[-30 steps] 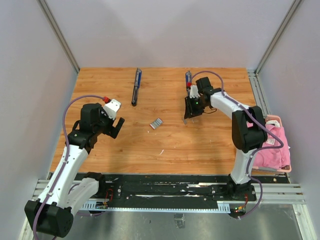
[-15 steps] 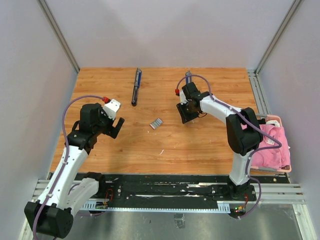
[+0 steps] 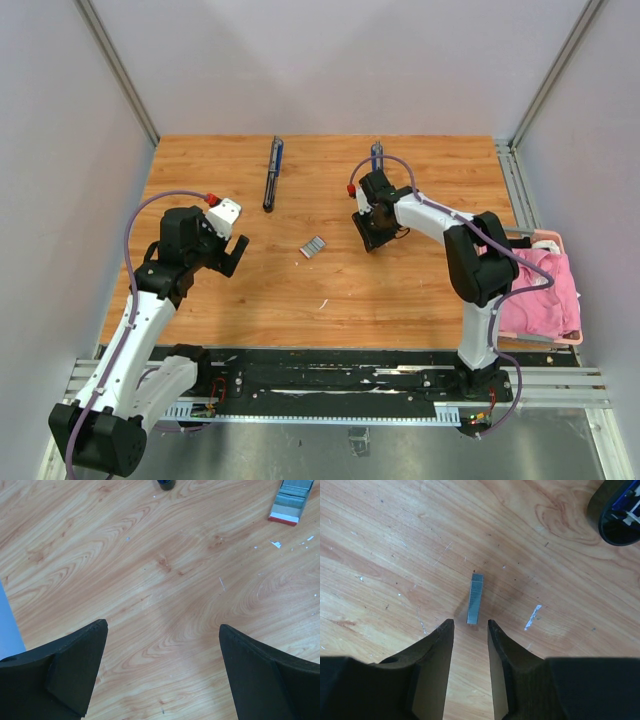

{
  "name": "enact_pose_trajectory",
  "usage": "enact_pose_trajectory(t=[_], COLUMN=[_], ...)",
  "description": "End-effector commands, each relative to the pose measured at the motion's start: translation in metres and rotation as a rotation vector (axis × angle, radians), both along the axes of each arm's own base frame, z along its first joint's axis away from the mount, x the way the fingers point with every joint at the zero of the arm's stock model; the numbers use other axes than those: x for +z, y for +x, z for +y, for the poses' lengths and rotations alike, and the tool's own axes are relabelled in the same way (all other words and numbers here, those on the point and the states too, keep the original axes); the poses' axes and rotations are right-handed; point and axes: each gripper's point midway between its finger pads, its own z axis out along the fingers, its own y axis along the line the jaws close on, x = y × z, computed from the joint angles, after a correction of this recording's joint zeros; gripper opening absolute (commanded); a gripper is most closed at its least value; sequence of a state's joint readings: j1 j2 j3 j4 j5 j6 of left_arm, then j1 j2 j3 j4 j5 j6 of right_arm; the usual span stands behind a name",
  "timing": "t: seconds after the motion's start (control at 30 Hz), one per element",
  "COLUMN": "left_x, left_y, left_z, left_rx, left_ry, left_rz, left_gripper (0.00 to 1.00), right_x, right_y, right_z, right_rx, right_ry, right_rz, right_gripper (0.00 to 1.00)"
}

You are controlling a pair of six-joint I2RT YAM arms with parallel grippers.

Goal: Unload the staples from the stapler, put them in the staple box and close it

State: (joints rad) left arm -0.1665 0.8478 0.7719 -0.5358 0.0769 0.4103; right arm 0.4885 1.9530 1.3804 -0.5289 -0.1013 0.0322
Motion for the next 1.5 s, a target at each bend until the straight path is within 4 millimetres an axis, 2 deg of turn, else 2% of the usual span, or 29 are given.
enact_pose_trajectory(t=[0.0,0.63,1.33,1.47], left_x=[0.003,0.003,0.002,0.002], left_y=[0.002,0.002,0.002,0.002], left_z=[-0.001,-0.001,-0.001,-0.002], left_rx=[-0.007,-0.010,-0.010,-0.013], left_ry=[-0.007,-0.006,-0.005,-0.007], left_rz=[-0.023,-0.021,-0.019,-0.018], left_gripper=[0.98,0.98,0.98,0.98], right_x=[-0.005,0.002,0.006,-0.005], right_y=[-0.002,0.003,0.008,0.007], right_z=[0.002,0.002,0.011,0.010], right_rx=[0.008,0.011,0.021,0.023], right_ry=[-0.026,-0.039,-0.008,-0.023], right_rz=[0.013,-0.020,-0.026,0.001], right_gripper=[0.34,0.21,0.18,0.17])
